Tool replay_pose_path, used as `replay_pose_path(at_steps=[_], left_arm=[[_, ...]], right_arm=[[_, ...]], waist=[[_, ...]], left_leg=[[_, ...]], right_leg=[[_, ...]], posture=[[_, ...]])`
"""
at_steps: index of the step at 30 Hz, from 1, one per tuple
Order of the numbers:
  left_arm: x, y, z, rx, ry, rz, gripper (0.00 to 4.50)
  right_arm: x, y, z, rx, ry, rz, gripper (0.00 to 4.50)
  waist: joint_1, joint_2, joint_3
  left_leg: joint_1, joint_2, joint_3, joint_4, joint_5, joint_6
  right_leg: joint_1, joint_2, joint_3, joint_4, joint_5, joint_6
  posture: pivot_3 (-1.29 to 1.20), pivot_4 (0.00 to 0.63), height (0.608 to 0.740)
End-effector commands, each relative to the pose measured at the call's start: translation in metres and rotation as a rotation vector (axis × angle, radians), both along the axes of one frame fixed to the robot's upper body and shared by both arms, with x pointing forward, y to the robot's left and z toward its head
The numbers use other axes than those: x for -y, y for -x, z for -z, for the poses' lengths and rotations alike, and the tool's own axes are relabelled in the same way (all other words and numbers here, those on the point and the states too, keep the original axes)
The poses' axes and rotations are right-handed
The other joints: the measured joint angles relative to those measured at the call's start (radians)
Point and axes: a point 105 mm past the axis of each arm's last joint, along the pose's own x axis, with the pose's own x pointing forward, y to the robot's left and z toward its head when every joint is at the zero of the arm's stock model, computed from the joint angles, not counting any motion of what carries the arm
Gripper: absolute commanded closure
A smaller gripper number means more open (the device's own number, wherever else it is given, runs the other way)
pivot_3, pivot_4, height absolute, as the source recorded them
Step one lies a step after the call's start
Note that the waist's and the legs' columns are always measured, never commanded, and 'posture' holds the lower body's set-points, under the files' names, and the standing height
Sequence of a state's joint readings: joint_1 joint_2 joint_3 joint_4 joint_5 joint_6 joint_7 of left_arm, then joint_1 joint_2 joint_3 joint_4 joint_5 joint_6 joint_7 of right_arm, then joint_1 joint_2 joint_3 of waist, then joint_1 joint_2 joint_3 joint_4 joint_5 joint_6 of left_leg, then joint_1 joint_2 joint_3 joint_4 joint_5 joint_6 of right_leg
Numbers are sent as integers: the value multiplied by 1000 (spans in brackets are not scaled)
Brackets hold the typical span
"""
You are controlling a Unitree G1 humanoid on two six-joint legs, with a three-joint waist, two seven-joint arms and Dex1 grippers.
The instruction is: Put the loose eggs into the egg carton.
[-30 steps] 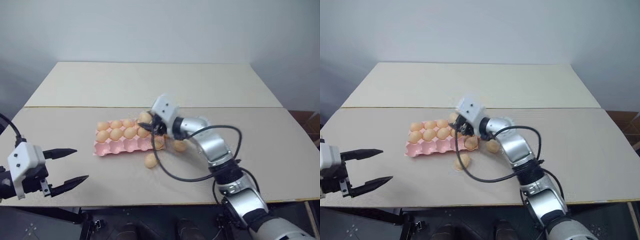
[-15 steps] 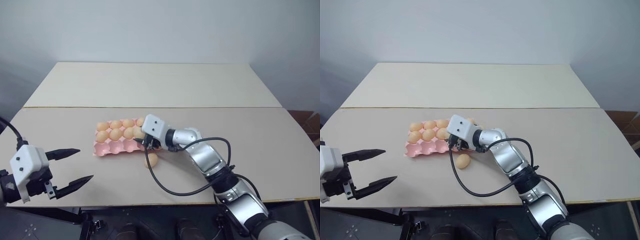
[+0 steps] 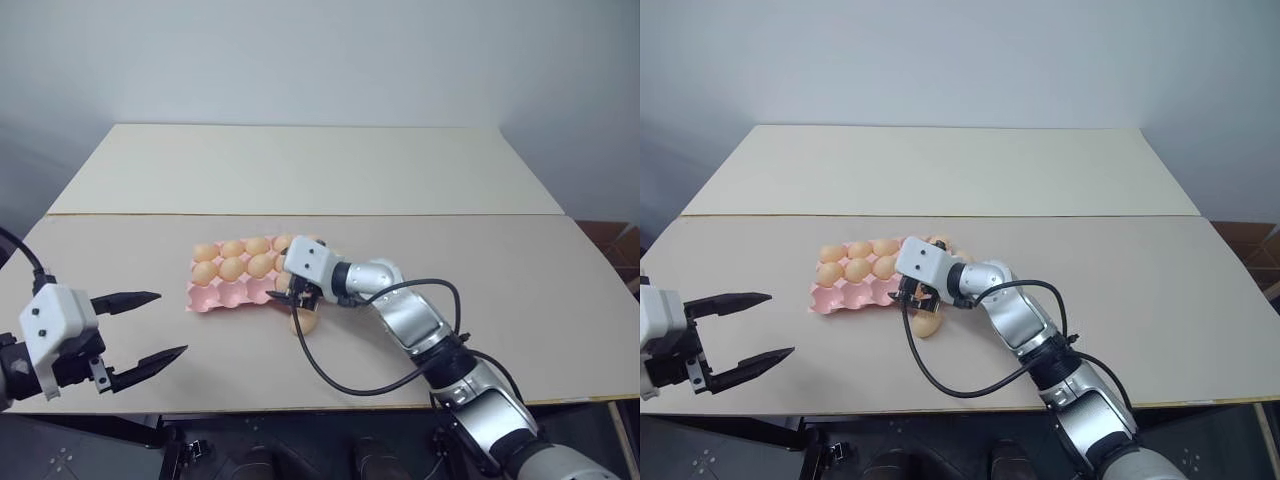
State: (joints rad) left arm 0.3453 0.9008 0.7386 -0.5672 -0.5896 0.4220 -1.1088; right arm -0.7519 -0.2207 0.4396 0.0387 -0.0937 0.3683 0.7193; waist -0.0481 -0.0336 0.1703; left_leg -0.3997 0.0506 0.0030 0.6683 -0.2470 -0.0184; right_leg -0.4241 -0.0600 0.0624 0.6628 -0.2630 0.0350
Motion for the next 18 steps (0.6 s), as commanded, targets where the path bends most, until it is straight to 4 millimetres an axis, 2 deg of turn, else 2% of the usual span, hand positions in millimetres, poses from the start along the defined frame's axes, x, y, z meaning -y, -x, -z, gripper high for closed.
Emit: replay_pose_path(at_steps=[1, 3, 8, 11, 16, 18], left_arm=[[2, -2, -4, 18, 10, 21, 0], [4, -4, -4, 20, 18, 33, 0], [9, -10, 0, 8, 23, 75, 0], [10, -15, -1, 4, 20, 96, 0], [6, -19, -2, 0, 29, 126, 0], [5, -20, 0, -18, 22, 135, 0]], right_arm=[[12, 15, -27, 13, -68, -50, 26], [22, 26, -32, -35, -78, -90, 26], [62, 52, -45, -128, -75, -144, 26], [92, 63, -43, -148, -13, -124, 26], [129, 80, -35, -180, 98, -96, 26], [144, 81, -31, -191, 157, -48, 26]], waist=[[2, 0, 0], [4, 0, 0], [9, 0, 0], [9, 0, 0], [5, 0, 0], [2, 0, 0]], left_leg=[[0, 0, 0, 0, 0, 0], [0, 0, 0, 0, 0, 0], [0, 0, -1, 0, 0, 0], [1, 0, -1, 0, 0, 0], [0, 0, 0, 0, 0, 0], [1, 0, 0, -1, 0, 0]], right_leg=[[0, 0, 0, 0, 0, 0], [0, 0, 0, 0, 0, 0], [1, 0, -1, -1, 0, 0], [2, 0, -1, -1, 0, 0], [2, 0, -1, -2, 0, 0], [2, 0, 0, -2, 0, 0]], posture=[[0, 150, 740], [0, 150, 740], [0, 150, 740], [0, 150, 740], [0, 150, 740], [0, 150, 740]])
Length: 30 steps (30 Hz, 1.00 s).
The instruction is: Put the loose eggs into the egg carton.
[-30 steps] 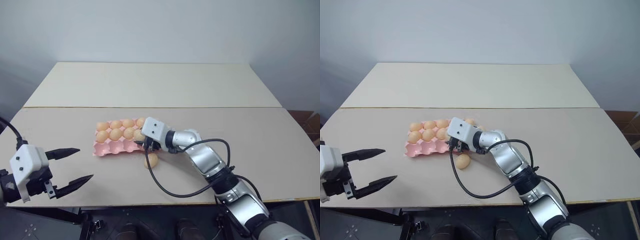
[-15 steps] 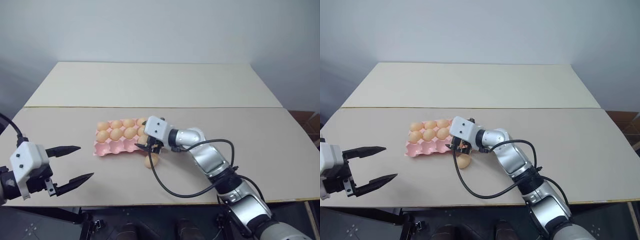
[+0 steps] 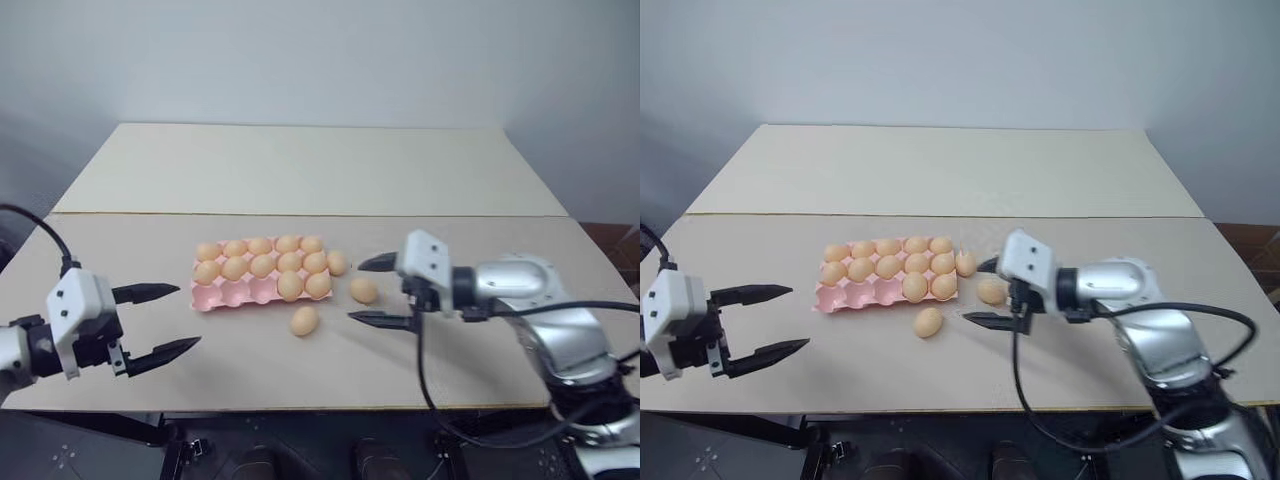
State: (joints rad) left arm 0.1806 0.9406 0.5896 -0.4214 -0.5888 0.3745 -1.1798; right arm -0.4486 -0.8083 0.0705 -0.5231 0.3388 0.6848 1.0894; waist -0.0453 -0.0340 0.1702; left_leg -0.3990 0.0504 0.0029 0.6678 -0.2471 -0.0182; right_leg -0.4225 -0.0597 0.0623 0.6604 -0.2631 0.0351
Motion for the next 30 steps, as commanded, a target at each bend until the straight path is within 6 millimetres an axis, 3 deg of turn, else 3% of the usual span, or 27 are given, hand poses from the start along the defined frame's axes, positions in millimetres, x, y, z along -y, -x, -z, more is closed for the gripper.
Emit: replay_pose_path(at_steps=[1, 9, 14, 23, 30], left_arm=[[-2, 2, -1, -14, -25, 34, 0], [0, -2, 1, -28, -63, 102, 0], [5, -6, 2, -13, -43, 114, 0], [3, -1, 4, -26, -45, 124, 0], [-4, -1, 6, -26, -68, 93, 0]], right_arm=[[13, 5, -10, 32, 34, 26, 26], [25, -2, -9, 43, 72, 99, 26], [14, -2, -7, 67, 53, 94, 26], [-36, -14, 4, 100, -20, 45, 26], [-83, -11, 28, 173, 33, -98, 26]], waist=[[-1, 0, 0], [4, 0, 0], [2, 0, 0], [2, 0, 0], [2, 0, 0]], left_leg=[[0, 0, 0, 0, 0, 0], [0, 0, 0, 0, 0, 0], [0, 0, 0, 0, 0, 0], [-1, 0, 0, 0, 0, 0], [-1, 0, 0, 0, 0, 0]], right_leg=[[0, 0, 0, 0, 0, 0], [0, 0, 0, 0, 0, 0], [0, 0, 0, 0, 0, 0], [-1, 0, 1, 1, 0, 0], [-1, 0, 1, 1, 0, 0]], posture=[[0, 150, 740], [0, 150, 740], [0, 150, 740], [0, 150, 740], [0, 150, 740]])
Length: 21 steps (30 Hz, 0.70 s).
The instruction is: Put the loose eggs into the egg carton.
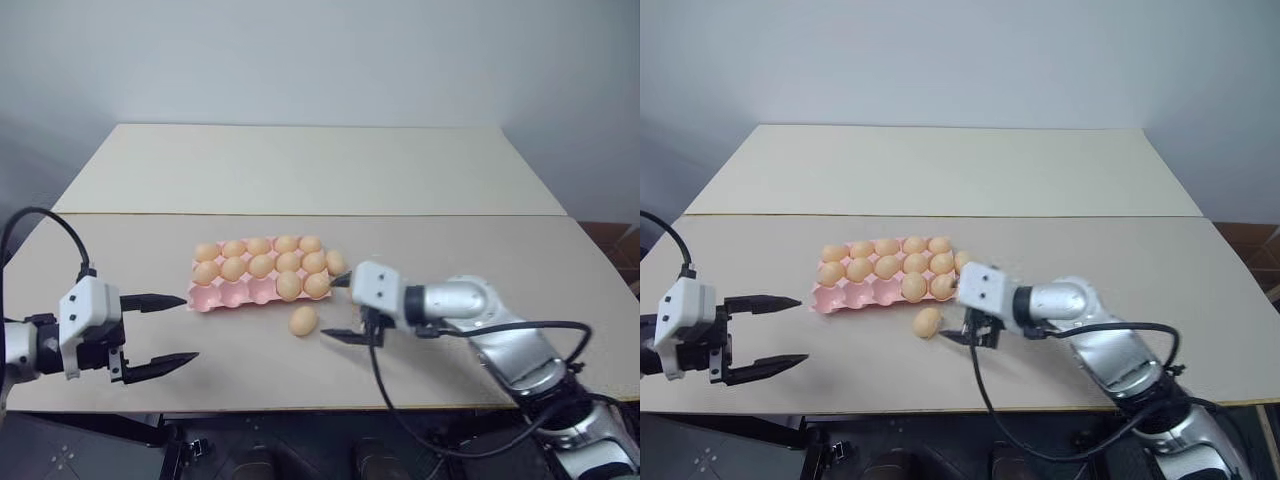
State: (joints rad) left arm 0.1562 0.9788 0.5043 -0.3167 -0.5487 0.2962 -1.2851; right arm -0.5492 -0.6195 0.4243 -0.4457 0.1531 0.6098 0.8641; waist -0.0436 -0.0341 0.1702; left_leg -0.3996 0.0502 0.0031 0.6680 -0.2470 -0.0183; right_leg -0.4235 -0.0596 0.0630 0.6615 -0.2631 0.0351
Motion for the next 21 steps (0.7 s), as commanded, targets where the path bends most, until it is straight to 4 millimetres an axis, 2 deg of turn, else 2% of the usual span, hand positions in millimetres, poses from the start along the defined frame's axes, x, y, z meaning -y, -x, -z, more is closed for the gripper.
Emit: replay_pose_path(at_steps=[1, 10, 14, 21], left_arm=[[0, -1, -10, 54, -19, 12, 0], [2, -5, -9, 62, -19, 27, 0], [1, -4, -9, 61, -22, 20, 0], [1, -3, -8, 58, -22, 13, 0]], right_arm=[[-19, 1, -5, 103, 20, -71, 26], [-43, -4, 13, 145, 73, -131, 26], [-43, -12, 22, 153, 105, -113, 26], [-42, -18, 27, 102, 106, -88, 26]], waist=[[1, 0, 0], [1, 0, 0], [0, 0, 0], [0, 0, 0]], left_leg=[[0, 0, 0, 0, 0, 0], [0, 0, 0, 0, 0, 0], [0, 0, 0, 0, 0, 0], [0, 0, 0, 0, 0, 0]], right_leg=[[0, 0, 0, 0, 0, 0], [0, 0, 0, 0, 0, 0], [0, 0, 0, 1, 0, 0], [0, 0, 0, 1, 0, 0]], posture=[[0, 150, 740], [0, 150, 740], [0, 150, 740], [0, 150, 740]])
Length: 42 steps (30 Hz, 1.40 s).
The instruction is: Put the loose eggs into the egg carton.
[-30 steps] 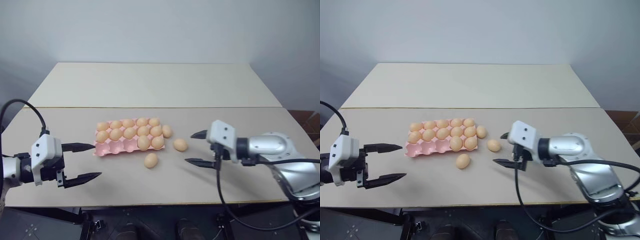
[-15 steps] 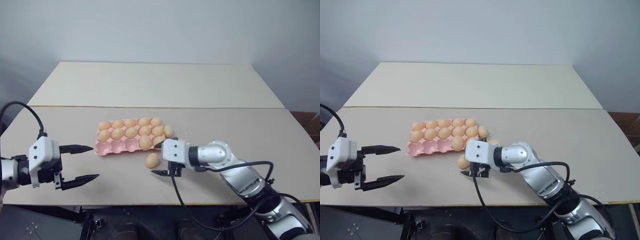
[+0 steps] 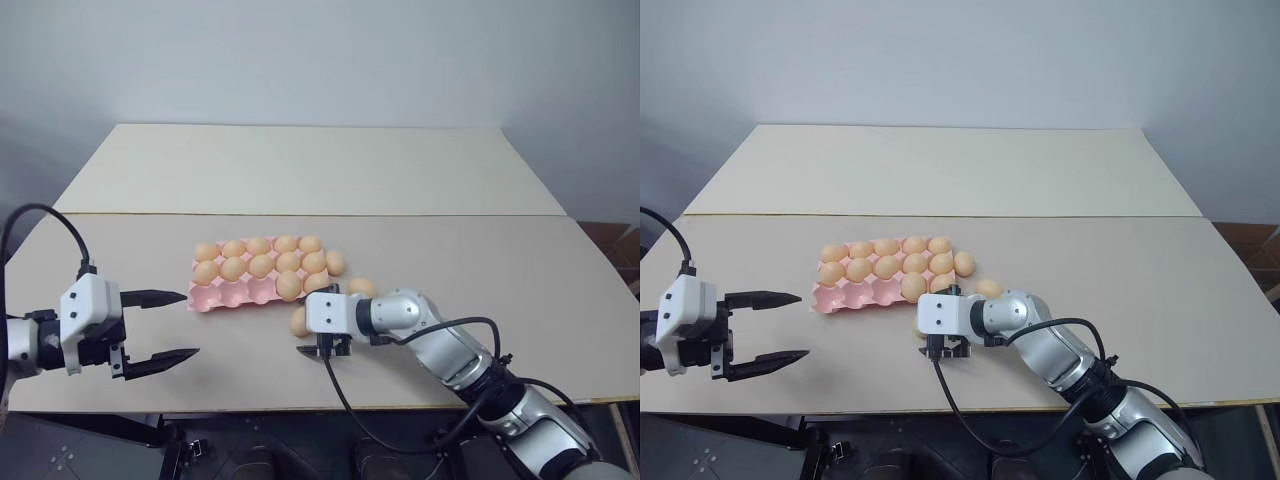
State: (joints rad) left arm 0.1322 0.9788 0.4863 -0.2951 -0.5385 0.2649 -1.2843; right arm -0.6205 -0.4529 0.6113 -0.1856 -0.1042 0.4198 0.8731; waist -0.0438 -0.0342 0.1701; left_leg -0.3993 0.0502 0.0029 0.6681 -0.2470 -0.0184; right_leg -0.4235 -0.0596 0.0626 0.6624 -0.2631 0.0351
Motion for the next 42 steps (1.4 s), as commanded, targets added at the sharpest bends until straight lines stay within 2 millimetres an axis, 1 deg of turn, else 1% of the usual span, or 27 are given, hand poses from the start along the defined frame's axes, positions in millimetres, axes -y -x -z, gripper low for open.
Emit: replay_pose_path(at_steps=[1, 2, 4, 8, 9, 10, 13, 16, 18, 19, 20, 22, 24, 26, 28, 32, 34, 38, 39, 41, 42], left_arm=[[1, 1, -7, 33, -16, 4, 0], [0, 1, -7, 32, -16, 3, 0], [0, 2, -7, 32, -18, 1, 0], [0, 2, -6, 29, -15, -6, 0], [1, 2, -6, 27, -12, -7, 0], [1, 3, -6, 23, -9, -5, 0], [-2, 3, -4, 16, -7, -17, 0], [-9, 3, 1, 5, -32, -47, 0], [-16, 4, 3, -7, -28, -80, 0], [-18, 5, 4, -11, -28, -91, 0], [-22, 8, 6, -24, -33, -102, 0], [-27, 15, 8, -42, -38, -117, 0], [-31, 21, 8, -53, -40, -133, 0], [-36, 25, 7, -54, -42, -154, 0], [-37, 26, 7, -50, -47, -164, 0], [-35, 25, 4, -35, -43, -165, 0], [-32, 25, 3, -30, -42, -162, 0], [-31, 24, 4, -27, -42, -164, 0], [-30, 24, 5, -25, -42, -164, 0], [-29, 22, 5, -23, -43, -163, 0], [-29, 21, 6, -22, -43, -162, 0]], right_arm=[[-3, -3, -11, 4, -30, -4, 26], [-3, -2, -11, -9, -31, -5, 388], [-3, -2, -11, -17, -31, -6, 718], [-1, -2, -9, -6, -15, -2, 2093], [-1, -2, -9, -3, -16, 0, 2300], [-1, -2, -10, 5, -17, -1, 2396], [-1, 2, -17, 26, -28, -24, 2416], [-6, 10, -35, 65, -67, -63, 2416], [-15, 11, -55, 128, -117, -89, 2416], [-18, 10, -61, 155, -132, -95, 2416], [-23, 7, -70, 185, -157, -90, 2416], [-31, -1, -80, 212, -196, -75, 2416], [-40, -10, -87, 239, -223, -59, 2416], [-52, -18, -92, 258, -253, -47, 2416], [-62, -23, -94, 287, -266, -53, 2416], [-76, -29, -84, 338, -240, -78, 2416], [-80, -31, -80, 373, -222, -94, 2416], [-83, -34, -74, 425, -189, -119, 2416], [-83, -35, -73, 424, -189, -119, 1875], [-83, -36, -72, 431, -181, -126, 1512], [-82, -37, -71, 439, -176, -127, 1186]], waist=[[-1, 0, 0], [-1, 0, 0], [0, 0, 0], [0, 0, 0], [0, 0, 0], [0, 0, 0], [0, 0, 0], [-1, 0, 0], [-2, 0, 0], [-5, 0, 0], [-7, 0, 0], [-9, 0, 0], [-11, 0, 0], [-12, 0, 0], [-10, -1, 0], [-5, -1, 0], [-5, -1, 0], [-6, 0, 0], [-6, 0, 0], [-6, 0, 0], [-6, 0, 0]], left_leg=[[0, 0, 0, 0, 0, 0], [0, 0, 0, 0, 0, 0], [0, 0, 0, 0, 0, 0], [0, 0, 0, 0, 0, 0], [0, 0, 0, 0, 0, 0], [0, 0, 0, 0, 0, 0], [0, 0, 0, 0, 0, 0], [0, 0, 0, 0, 0, 0], [0, 0, 0, 0, 0, 0], [0, 0, 0, 0, 0, 0], [1, 0, 0, 0, 0, 0], [1, 0, 0, 0, 0, 0], [0, 1, 0, 0, 0, 0], [0, 1, 0, 0, 0, 0], [0, 1, 0, 0, 0, 0], [0, 1, 0, 0, 0, 0], [0, 1, 0, 0, 0, -1], [0, 1, 0, 0, 0, -1], [0, 1, 0, 0, 0, -1], [0, 1, 0, 0, 0, -1], [0, 1, 0, 0, 0, -1]], right_leg=[[0, 0, 0, 0, 0, 0], [0, 0, 0, 0, 0, 0], [0, 0, 0, 0, 0, 0], [0, 0, 0, 0, 0, 0], [0, 0, 0, 0, 0, 0], [0, 0, 0, 0, 0, 0], [0, 0, 0, 0, 0, 0], [0, 0, 0, 0, 0, 0], [0, 0, 0, 0, 0, 0], [0, 0, 0, 0, 0, 0], [0, 0, 0, 1, 0, 0], [0, 0, 0, 1, 0, 0], [-1, 0, 0, 1, 0, 0], [0, 0, 0, 0, 0, 0], [0, 0, 0, 1, 0, 0], [0, 0, -1, 1, 0, 0], [0, 0, -1, 1, 0, 0], [-1, 0, -1, 1, 0, 0], [-1, 0, -1, 1, 0, 0], [-1, 0, -1, 1, 0, 0], [-1, 0, -1, 1, 0, 0]], posture=[[0, 150, 740], [0, 150, 740], [0, 150, 740], [0, 150, 740], [0, 150, 740], [0, 150, 740], [0, 150, 740], [0, 150, 740], [0, 150, 740], [0, 150, 740], [0, 150, 740], [0, 150, 740], [0, 150, 740], [0, 150, 740], [0, 150, 740], [0, 150, 740], [0, 150, 740], [0, 150, 740], [0, 150, 740], [0, 150, 740], [0, 150, 740]])
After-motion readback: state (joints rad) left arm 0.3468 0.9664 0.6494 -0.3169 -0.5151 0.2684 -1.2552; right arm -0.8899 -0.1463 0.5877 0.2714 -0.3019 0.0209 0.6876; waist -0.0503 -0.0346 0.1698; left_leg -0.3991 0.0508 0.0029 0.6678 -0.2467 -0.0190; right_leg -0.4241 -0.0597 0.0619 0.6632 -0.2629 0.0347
